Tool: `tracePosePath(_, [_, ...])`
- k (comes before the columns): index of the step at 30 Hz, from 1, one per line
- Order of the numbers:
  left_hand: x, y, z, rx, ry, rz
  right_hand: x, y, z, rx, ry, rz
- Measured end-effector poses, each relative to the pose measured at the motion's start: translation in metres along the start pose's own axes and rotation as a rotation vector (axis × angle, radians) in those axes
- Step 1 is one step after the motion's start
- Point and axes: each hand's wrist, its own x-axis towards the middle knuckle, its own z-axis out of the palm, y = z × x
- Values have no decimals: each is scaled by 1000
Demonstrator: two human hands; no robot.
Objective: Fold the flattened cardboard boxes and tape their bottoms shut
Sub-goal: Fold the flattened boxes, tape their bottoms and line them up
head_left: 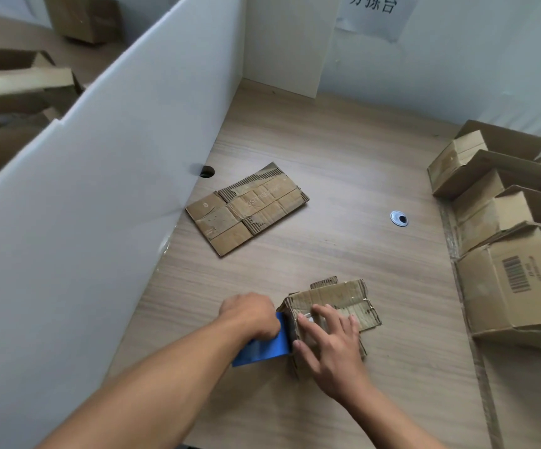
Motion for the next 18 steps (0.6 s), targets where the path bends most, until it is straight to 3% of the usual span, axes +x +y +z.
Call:
tracePosePath(12, [-12, 14, 13, 63, 88, -53, 5, -9, -10, -65, -45, 19])
tracePosePath(15, [-13, 6, 30, -30, 89, -42, 3, -10, -16, -127, -47, 6])
tracePosePath(18, [-22, -12, 27, -98, 112, -18, 3, -17, -18, -176, -102, 180])
